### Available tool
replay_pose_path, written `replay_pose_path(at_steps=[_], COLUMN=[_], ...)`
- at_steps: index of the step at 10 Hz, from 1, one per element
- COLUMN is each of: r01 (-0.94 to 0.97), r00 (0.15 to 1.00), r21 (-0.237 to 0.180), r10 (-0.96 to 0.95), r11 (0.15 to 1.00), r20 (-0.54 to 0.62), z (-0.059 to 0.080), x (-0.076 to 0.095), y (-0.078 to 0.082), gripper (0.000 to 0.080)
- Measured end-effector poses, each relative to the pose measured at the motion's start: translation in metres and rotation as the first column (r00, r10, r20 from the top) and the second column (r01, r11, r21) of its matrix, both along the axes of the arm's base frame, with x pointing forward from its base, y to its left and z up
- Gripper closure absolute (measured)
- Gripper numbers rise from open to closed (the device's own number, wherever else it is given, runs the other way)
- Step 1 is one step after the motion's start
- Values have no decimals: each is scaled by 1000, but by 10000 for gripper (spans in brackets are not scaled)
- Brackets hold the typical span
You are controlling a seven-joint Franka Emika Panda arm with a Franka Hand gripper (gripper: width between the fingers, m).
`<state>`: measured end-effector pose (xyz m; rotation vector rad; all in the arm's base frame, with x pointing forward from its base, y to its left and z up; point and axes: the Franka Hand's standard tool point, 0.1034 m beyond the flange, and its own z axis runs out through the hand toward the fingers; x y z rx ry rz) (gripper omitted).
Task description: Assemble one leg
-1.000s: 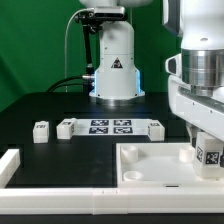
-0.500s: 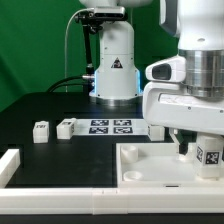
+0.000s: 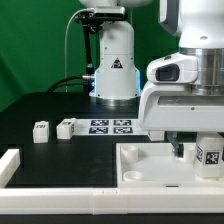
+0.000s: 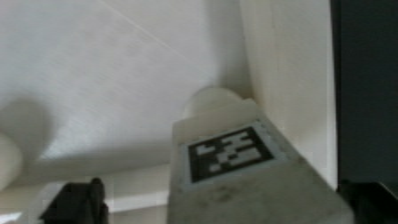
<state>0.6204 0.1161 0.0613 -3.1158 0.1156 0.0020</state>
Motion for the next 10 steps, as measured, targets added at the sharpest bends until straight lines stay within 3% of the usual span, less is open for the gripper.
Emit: replay_pose_path(at_steps=[1,3,4,5,6,7,10], r01=[16,18,43,43,68,255,649], r00=[1000,1000,999,999,998,967,761], r21=[0,-1,-1,-1,0,0,-20], r10=[-16,-18,-43,-43,-68,-255,-649], r11=[1000,1000,999,999,998,967,761], r20=[-1,-2,-2,-3,-3,-6,-7], z=[0,-1,-1,-1,-1,-1,-3], x=[0,0,0,0,0,-1,-3], y=[0,0,0,-1,0,3,4], gripper=[151,408,408,522,528,528,528])
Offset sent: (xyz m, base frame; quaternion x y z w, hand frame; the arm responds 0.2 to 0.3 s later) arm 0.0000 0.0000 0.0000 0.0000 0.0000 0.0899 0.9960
